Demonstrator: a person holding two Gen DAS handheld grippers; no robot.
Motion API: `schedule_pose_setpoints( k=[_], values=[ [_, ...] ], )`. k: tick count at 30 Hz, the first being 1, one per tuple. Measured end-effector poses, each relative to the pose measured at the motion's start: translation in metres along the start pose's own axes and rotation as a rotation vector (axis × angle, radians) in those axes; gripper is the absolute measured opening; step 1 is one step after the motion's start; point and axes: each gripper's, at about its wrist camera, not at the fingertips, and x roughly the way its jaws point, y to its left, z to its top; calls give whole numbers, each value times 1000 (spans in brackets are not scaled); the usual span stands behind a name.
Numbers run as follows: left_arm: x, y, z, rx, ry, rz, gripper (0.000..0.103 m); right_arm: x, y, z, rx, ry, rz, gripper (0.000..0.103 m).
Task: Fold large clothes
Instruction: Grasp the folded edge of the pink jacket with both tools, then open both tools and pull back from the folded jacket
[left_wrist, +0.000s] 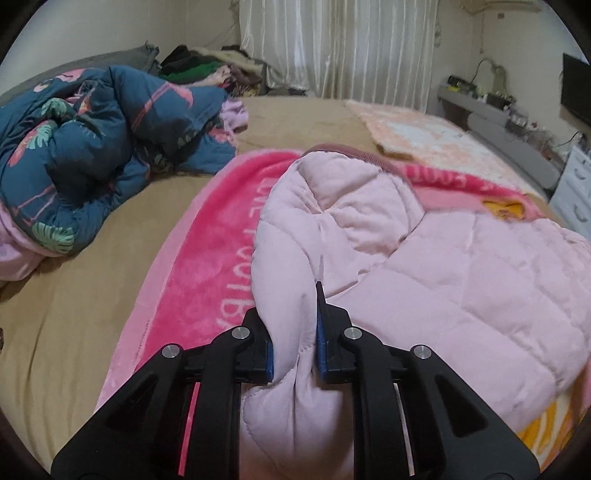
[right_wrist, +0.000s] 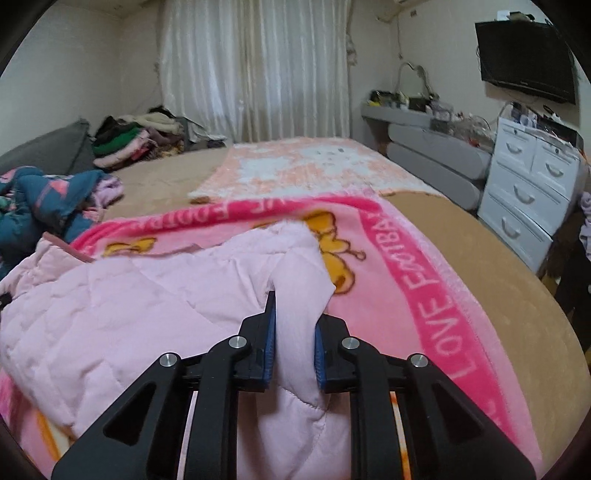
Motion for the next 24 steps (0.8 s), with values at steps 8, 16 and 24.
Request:
schedule_pose_setpoints(
  k=[8,16,24],
  values=[
    [36,-8,-9,13,53,54,10,52,2,-22,12,119,-37,16],
    [44,-12,-10,30,70,66,12,67,5,-34,11,167,-51,17],
    [21,-2,-3,-19,92,98,60,31,-18,-27,133,179,-11,70]
  ],
)
